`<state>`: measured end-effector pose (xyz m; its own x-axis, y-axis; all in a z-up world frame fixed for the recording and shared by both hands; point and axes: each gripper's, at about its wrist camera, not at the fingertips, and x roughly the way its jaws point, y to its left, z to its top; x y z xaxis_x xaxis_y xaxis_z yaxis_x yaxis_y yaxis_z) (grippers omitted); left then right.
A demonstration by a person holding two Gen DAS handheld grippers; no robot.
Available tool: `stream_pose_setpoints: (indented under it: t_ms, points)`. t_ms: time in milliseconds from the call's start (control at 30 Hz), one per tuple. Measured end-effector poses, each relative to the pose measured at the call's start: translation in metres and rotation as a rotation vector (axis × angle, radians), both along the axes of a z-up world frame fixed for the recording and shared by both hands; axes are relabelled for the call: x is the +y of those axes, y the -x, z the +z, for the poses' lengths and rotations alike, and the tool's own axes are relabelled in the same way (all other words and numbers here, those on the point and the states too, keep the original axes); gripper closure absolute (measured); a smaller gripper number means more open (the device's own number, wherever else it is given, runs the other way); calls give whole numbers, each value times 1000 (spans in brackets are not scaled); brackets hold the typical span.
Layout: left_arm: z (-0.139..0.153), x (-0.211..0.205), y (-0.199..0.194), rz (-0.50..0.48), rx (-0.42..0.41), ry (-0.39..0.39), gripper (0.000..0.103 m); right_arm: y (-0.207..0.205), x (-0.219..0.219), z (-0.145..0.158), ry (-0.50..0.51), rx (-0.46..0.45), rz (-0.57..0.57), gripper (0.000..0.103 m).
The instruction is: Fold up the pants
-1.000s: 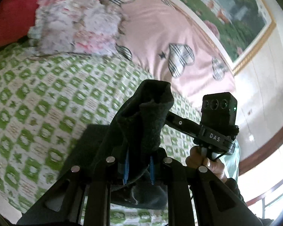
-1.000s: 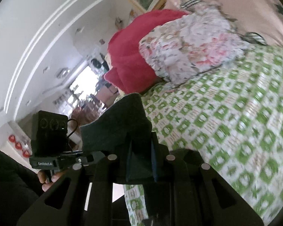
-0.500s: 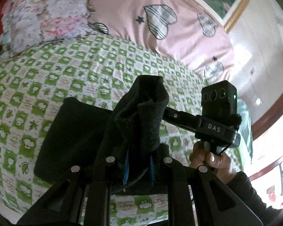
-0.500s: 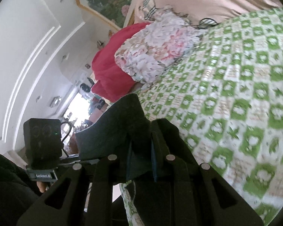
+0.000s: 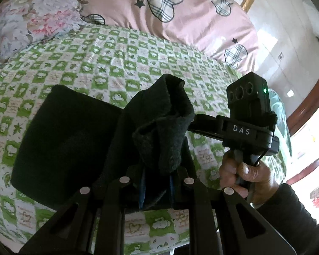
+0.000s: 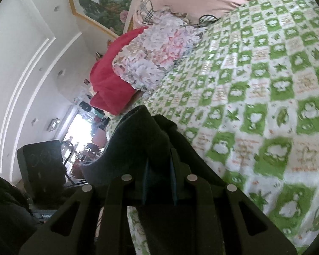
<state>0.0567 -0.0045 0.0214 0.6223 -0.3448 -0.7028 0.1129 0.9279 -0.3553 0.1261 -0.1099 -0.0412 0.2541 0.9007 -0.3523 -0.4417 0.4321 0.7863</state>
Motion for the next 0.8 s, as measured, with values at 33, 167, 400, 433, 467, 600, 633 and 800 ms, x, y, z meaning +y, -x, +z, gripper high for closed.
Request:
stream_pose_setpoints:
  t_ms: [33, 167, 400, 433, 467, 600, 633, 800]
  points:
    - [-1, -2, 0, -5, -1, -5, 87, 1, -2, -2, 2, 5, -5, 84]
    - [-4, -11, 1, -24, -8, -34, 87, 6, -7, -5, 15, 9, -17, 84]
    - [-10, -20, 3, -54, -3, -61, 83, 14, -13, -6, 97, 26, -61, 81]
    - [-11, -21, 4, -57, 0, -64, 82, 15, -15, -8, 122, 42, -79, 81]
    - [-12, -21, 4, -63, 3, -66, 82, 16, -18, -10, 136, 55, -91, 80]
    - [-11, -19, 7, -84, 2, -49, 65, 26, -38, -7, 156, 74, -193, 55]
    - [-10, -19, 9, -100, -1, -32, 58, 31, -45, -5, 166, 74, -234, 37]
    - [-4, -27, 19, -196, -6, 22, 45, 50, -69, 6, 141, 70, -356, 26]
